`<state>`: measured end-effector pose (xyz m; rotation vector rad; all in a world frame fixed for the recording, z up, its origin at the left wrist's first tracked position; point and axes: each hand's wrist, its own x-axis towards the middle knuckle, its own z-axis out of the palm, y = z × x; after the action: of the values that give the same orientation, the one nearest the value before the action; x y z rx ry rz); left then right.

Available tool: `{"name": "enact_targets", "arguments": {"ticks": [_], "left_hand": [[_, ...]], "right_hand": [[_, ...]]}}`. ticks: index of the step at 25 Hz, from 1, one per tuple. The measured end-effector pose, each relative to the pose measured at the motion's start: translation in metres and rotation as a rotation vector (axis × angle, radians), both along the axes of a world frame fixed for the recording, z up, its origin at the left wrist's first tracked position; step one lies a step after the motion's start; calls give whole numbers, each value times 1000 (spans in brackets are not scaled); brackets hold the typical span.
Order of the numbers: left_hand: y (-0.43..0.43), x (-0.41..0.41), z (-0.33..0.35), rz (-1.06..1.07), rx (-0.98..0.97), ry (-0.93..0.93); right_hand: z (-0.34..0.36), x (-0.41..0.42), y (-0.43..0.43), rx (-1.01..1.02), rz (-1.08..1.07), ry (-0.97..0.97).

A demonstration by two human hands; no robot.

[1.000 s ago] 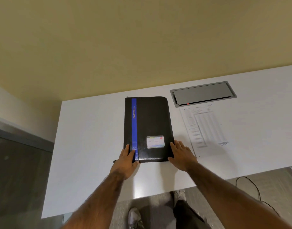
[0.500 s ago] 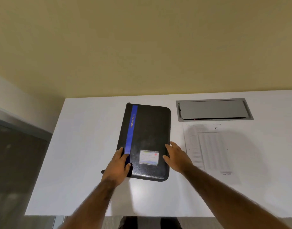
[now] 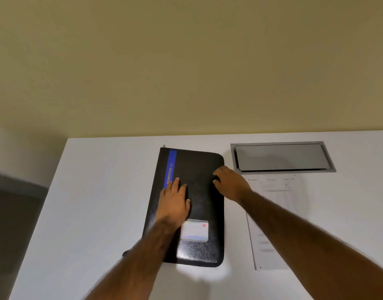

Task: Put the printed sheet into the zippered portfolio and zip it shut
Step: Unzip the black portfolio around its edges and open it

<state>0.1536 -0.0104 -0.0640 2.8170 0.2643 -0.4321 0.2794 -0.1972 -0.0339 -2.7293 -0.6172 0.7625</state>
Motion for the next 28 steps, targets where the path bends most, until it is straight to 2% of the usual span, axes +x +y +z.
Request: {"name": "enact_targets", "arguments": {"ticks": [6, 9, 11, 18, 22, 28], "left_hand": [[73, 75, 2, 153, -54, -79], [106, 101, -9, 398, -215, -102], [122, 112, -17, 465, -333, -121], [144, 146, -35, 415, -463, -206], [151, 157, -36, 452, -570, -167], [150, 167, -32, 431, -526, -130]], "right_hand": [[-4, 76, 64, -3, 138, -25], [-8, 100, 107, 33, 183, -31], [-16, 113, 133, 59, 220, -17], [-39, 139, 193, 111, 394, 7], [-56, 144, 205, 186, 292, 96], [-58, 145, 211, 252, 207, 141]]}}
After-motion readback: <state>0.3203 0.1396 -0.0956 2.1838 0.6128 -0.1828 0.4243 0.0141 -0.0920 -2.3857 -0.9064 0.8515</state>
